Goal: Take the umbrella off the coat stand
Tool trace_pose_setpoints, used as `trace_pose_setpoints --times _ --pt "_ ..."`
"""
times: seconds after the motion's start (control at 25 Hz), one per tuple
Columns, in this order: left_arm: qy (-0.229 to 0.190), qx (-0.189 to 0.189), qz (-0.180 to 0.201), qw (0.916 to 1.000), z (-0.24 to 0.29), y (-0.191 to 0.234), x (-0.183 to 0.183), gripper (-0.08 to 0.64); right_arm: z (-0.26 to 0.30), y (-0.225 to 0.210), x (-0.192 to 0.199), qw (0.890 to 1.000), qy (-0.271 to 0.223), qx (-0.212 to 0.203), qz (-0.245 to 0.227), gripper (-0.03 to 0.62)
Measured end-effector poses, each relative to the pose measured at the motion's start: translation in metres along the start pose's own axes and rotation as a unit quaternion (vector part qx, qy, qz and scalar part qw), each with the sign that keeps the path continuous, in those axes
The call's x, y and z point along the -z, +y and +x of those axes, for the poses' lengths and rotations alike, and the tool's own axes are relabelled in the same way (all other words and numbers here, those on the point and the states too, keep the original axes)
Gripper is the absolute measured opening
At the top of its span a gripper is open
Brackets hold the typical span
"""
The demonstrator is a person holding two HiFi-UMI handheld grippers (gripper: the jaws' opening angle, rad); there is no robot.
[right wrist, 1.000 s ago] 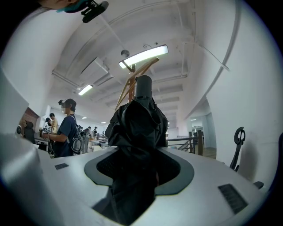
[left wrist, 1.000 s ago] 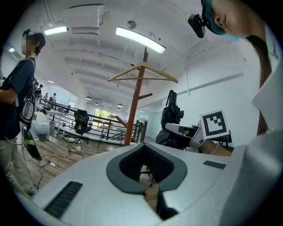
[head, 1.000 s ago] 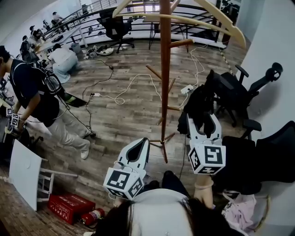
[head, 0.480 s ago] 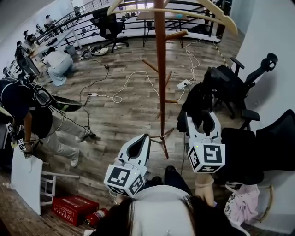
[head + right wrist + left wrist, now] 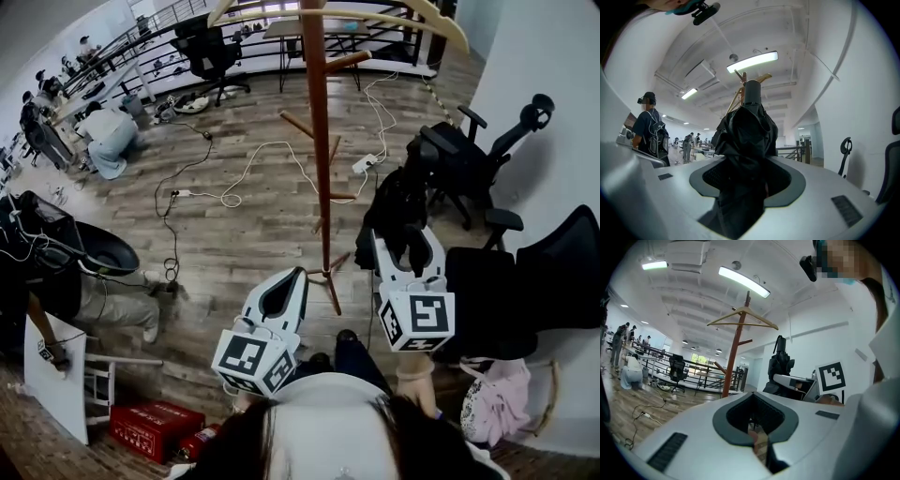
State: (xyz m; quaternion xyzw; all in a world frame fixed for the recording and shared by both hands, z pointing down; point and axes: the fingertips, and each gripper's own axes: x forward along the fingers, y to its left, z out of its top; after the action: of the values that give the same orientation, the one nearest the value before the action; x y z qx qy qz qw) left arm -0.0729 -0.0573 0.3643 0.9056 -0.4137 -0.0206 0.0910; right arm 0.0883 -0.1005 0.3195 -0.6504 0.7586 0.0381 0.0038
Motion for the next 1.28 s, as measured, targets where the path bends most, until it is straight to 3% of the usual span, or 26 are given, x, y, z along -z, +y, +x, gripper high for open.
trace_pose_setpoints --times 1.28 --pt "-0.002 0.055 0.007 0.9985 -0.03 0.001 0.009 0.009 -0.037 0.035 0.006 0.999 -0.016 0.036 0.0 0.242"
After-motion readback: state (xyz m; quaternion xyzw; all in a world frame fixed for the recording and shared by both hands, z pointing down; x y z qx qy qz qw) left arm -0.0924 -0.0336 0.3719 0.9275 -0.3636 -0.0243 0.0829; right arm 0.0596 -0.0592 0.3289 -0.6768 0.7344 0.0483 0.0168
